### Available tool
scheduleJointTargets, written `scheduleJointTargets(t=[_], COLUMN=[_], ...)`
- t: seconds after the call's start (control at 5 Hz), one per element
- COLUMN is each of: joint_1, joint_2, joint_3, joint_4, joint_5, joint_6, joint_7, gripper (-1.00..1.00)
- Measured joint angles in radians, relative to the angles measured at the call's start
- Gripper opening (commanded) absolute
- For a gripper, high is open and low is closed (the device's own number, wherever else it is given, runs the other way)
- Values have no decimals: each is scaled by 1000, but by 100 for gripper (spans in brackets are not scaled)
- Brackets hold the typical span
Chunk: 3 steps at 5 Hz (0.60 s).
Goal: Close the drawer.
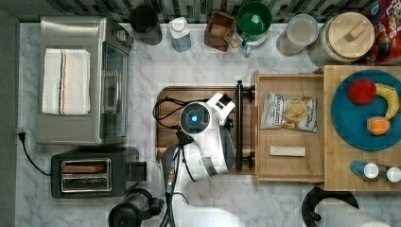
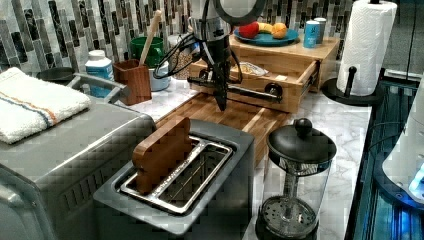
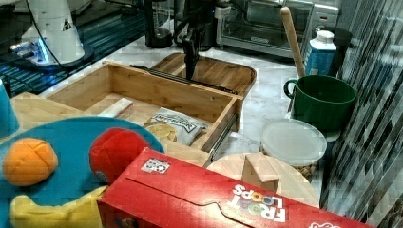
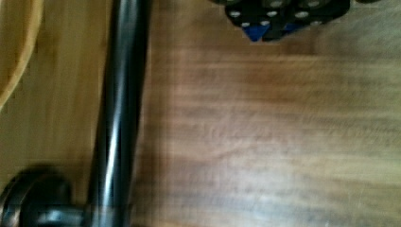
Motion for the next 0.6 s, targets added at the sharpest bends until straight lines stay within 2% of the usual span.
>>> scheduleJointTargets(t=[0.6], joint_1=[-78], joint_2=[17], joint_3=[-28], joint_4=[12], joint_5=[30], joint_6=[20], joint_7=[-247], gripper=[-100])
